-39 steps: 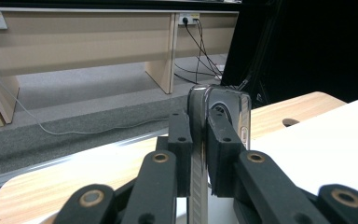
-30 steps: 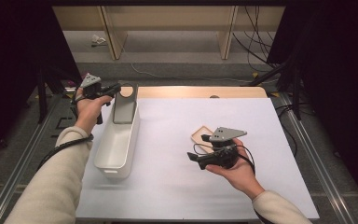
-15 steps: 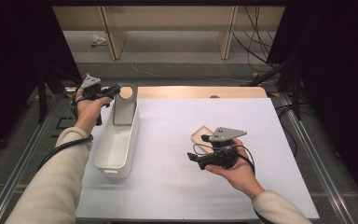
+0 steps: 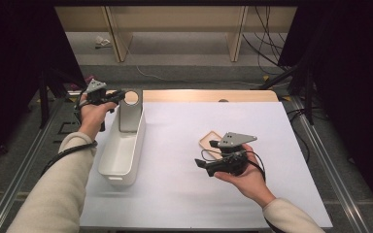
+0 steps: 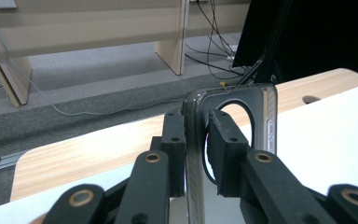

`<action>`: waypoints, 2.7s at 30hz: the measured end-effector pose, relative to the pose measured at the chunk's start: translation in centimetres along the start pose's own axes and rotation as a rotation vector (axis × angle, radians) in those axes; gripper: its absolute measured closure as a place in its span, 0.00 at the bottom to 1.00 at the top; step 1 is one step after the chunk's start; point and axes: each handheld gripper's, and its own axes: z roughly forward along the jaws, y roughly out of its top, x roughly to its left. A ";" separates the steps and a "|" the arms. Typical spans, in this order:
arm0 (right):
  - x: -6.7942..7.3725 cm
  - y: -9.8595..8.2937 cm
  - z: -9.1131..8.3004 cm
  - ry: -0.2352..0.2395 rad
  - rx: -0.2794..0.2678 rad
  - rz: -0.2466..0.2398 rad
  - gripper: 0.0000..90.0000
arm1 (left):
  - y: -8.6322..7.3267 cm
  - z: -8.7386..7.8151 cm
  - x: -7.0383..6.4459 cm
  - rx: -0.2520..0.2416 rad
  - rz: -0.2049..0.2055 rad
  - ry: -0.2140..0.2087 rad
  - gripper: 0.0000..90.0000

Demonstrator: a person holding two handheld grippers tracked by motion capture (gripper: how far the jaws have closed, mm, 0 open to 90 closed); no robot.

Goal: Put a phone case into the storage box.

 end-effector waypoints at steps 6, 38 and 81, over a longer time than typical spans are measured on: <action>0.0 0.0 0.0 0.000 0.001 -0.001 0.19 | -0.1 0.1 0.0 0.011 0.005 0.012 0.84; 0.0 0.1 0.0 -0.002 0.003 0.003 0.18 | 0.9 -0.2 -0.8 0.141 0.039 0.092 0.33; -3.3 -0.3 -2.0 -0.088 -0.003 0.070 0.18 | -4.5 -10.9 -12.5 0.099 0.118 -0.150 0.00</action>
